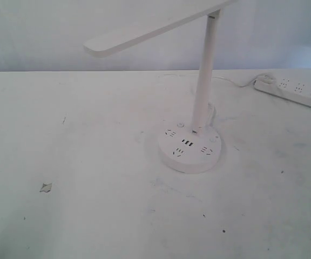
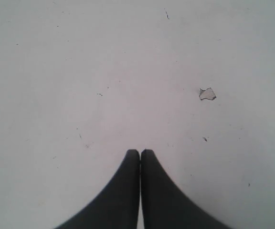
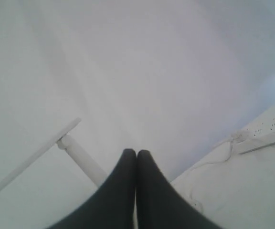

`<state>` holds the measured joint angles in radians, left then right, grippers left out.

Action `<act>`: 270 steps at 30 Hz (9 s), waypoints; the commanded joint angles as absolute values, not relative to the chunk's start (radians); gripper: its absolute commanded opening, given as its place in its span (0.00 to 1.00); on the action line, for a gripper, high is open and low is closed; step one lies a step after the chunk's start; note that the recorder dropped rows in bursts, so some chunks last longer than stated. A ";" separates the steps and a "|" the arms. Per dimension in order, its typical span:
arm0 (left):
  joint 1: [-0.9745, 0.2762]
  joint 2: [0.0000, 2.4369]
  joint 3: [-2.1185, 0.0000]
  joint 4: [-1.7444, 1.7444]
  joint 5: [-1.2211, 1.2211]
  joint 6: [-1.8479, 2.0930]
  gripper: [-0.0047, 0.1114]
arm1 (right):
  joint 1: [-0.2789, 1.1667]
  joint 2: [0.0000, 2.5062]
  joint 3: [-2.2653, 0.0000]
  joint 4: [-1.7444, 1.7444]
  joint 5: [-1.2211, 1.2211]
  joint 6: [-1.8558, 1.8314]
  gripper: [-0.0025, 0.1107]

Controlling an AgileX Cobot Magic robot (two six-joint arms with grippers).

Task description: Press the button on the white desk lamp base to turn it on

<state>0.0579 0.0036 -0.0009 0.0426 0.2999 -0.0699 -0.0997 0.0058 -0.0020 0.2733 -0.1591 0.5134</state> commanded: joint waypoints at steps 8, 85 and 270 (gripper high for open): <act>0.058 0.000 0.000 0.035 0.304 -0.071 0.04 | -0.100 0.000 0.000 0.262 -0.796 0.493 0.02; 0.058 0.000 0.000 0.035 0.304 -0.071 0.04 | 0.210 1.786 -0.635 -0.620 -0.625 0.738 0.02; 0.058 0.000 0.000 0.036 0.306 -0.071 0.04 | 0.209 0.000 0.000 -0.885 0.017 1.277 0.02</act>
<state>0.0579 0.0036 -0.0009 0.0426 0.2999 -0.0699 0.2098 0.0049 -0.0050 -0.8855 -0.1714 1.2197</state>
